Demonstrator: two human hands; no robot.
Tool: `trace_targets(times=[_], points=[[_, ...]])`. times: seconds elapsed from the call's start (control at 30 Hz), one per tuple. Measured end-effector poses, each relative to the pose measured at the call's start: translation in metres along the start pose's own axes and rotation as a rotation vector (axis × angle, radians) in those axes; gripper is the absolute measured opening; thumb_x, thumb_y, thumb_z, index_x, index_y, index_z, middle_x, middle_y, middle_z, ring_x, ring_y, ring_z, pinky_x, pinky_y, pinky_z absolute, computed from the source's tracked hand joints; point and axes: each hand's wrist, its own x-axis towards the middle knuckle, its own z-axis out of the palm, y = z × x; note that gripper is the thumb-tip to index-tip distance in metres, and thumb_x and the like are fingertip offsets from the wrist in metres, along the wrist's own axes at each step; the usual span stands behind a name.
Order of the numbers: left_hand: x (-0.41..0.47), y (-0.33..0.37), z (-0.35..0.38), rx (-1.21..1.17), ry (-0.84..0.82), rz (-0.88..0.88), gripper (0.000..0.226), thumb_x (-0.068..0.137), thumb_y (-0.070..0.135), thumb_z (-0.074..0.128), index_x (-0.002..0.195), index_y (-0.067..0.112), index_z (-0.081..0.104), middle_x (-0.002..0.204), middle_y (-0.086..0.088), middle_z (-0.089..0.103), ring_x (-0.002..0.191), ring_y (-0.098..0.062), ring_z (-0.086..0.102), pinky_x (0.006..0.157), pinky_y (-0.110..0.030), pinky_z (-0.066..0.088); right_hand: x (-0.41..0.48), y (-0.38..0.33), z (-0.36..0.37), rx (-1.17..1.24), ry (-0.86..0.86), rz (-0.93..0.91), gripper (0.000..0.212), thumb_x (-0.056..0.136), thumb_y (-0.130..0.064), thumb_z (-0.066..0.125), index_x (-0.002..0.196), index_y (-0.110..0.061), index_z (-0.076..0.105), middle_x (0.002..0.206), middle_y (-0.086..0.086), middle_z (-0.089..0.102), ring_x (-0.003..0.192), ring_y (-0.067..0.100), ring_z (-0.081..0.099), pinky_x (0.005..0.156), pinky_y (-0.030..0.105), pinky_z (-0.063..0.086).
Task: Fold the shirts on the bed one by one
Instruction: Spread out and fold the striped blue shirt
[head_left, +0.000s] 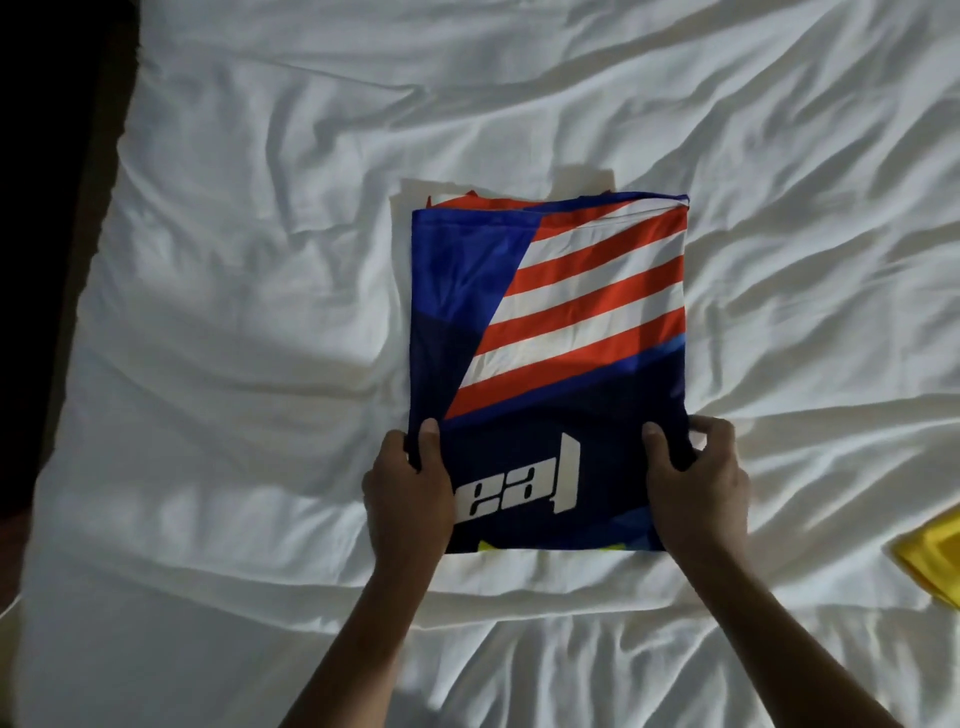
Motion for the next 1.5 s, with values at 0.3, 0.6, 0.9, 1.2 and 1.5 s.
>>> trace_targets(times=[0.3, 0.6, 0.9, 1.2, 1.5], points=[[0.000, 0.015, 0.030, 0.396, 0.140, 0.984, 0.047, 0.110, 0.020, 0.048, 0.153, 0.002, 0.048, 0.159, -0.027, 0.042, 0.151, -0.041, 0.035, 0.121, -0.056, 0.034, -0.017, -0.001, 0.041, -0.510, 0.028, -0.749, 0.060, 0.107, -0.036, 0.037, 0.161, -0.010, 0.031, 0.170, 0.016, 0.020, 0.160, 0.030, 0.010, 0.127, 0.052, 0.015], [0.049, -0.005, 0.038, 0.696, 0.061, 0.746, 0.064, 0.107, 0.037, 0.033, 0.163, 0.006, 0.028, 0.172, -0.018, 0.016, 0.159, -0.038, 0.014, 0.125, -0.064, 0.015, 0.023, 0.043, 0.043, -0.673, -0.031, -0.658, 0.072, 0.105, -0.055, 0.026, 0.166, -0.018, 0.016, 0.173, 0.010, 0.006, 0.160, 0.030, 0.003, 0.128, 0.054, 0.010], [0.063, 0.076, 0.085, 0.701, -0.146, 1.096, 0.071, 0.110, 0.052, 0.021, 0.167, 0.018, 0.000, 0.173, -0.013, -0.013, 0.161, -0.030, -0.012, 0.129, -0.056, 0.007, 0.032, 0.053, 0.043, -0.609, -0.002, -0.566, 0.073, 0.105, -0.057, 0.017, 0.166, -0.016, 0.011, 0.173, 0.014, -0.004, 0.160, 0.030, -0.004, 0.129, 0.052, 0.007], [0.050, 0.164, 0.102, 0.533, 0.089, 0.997, 0.039, 0.108, 0.043, 0.038, 0.108, 0.013, 0.063, 0.114, -0.015, 0.065, 0.105, -0.033, 0.063, 0.086, -0.047, 0.052, 0.034, 0.054, 0.046, -0.511, 0.058, -0.569, 0.071, 0.106, -0.049, 0.023, 0.163, -0.008, 0.018, 0.172, 0.017, 0.007, 0.160, 0.034, 0.005, 0.128, 0.052, 0.010], [0.018, 0.242, 0.142, 0.956, -0.430, 0.639, 0.062, 0.101, 0.060, 0.041, 0.133, 0.010, 0.060, 0.126, -0.013, 0.065, 0.107, -0.031, 0.061, 0.076, -0.038, 0.041, 0.013, 0.032, 0.021, -0.276, 0.107, -0.138, 0.052, 0.093, -0.056, 0.060, 0.119, -0.012, 0.054, 0.110, 0.010, 0.064, 0.103, 0.035, 0.061, 0.089, 0.047, 0.050]])
